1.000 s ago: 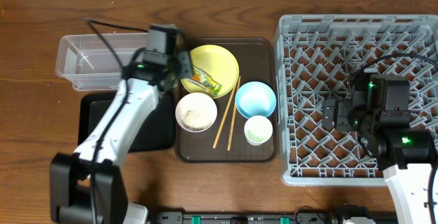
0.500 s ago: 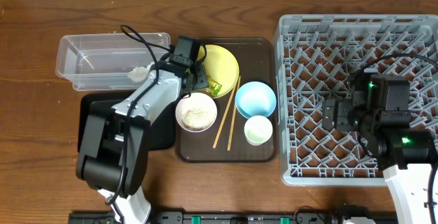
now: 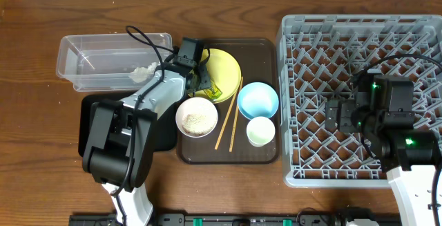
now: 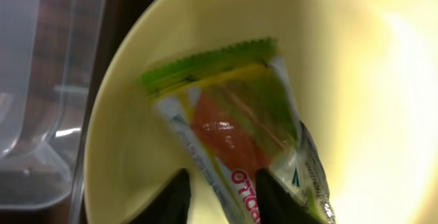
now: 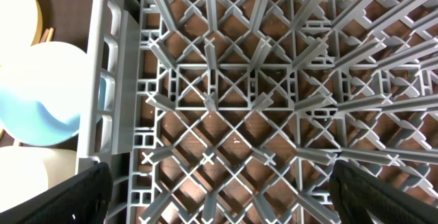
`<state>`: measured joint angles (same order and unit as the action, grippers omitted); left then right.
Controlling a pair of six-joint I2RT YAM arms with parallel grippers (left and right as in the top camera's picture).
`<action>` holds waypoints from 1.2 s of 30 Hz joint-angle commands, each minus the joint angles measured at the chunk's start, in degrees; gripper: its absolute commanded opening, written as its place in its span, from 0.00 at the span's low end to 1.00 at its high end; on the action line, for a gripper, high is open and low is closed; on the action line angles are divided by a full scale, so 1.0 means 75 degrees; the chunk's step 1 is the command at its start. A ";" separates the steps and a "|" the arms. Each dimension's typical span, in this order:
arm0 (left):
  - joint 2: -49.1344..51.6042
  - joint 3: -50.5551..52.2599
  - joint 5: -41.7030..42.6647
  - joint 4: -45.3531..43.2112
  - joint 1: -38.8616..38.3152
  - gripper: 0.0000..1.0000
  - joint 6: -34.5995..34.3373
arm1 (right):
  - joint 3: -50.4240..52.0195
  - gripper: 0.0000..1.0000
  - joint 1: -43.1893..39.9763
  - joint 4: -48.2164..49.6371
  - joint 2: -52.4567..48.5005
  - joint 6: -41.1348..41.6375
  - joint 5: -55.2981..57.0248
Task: Sort waste into correct bins and load items into the dishwasher rack
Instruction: 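Drop the green wrapper into the clear container with the left gripper, then grasp the white rice bowl rim with the left gripper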
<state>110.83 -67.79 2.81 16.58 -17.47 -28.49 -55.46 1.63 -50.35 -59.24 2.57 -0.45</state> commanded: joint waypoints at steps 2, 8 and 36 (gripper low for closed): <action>0.0050 -0.0061 -0.0029 -0.0119 -0.0003 0.09 0.0015 | -0.0175 0.99 0.0035 -0.0006 -0.0003 0.0082 -0.0032; -0.0729 -0.0099 -0.0038 -0.0111 0.0111 0.06 0.0163 | -0.0175 0.99 0.0035 -0.0003 -0.0003 0.0079 -0.0032; -0.3031 -0.0096 0.0580 0.0181 0.2535 0.43 0.0595 | -0.0175 0.99 0.0035 -0.0003 -0.0003 0.0082 -0.0035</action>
<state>91.07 -68.05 1.02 16.80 2.81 -28.12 -55.46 1.63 -50.35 -59.24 2.57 -0.43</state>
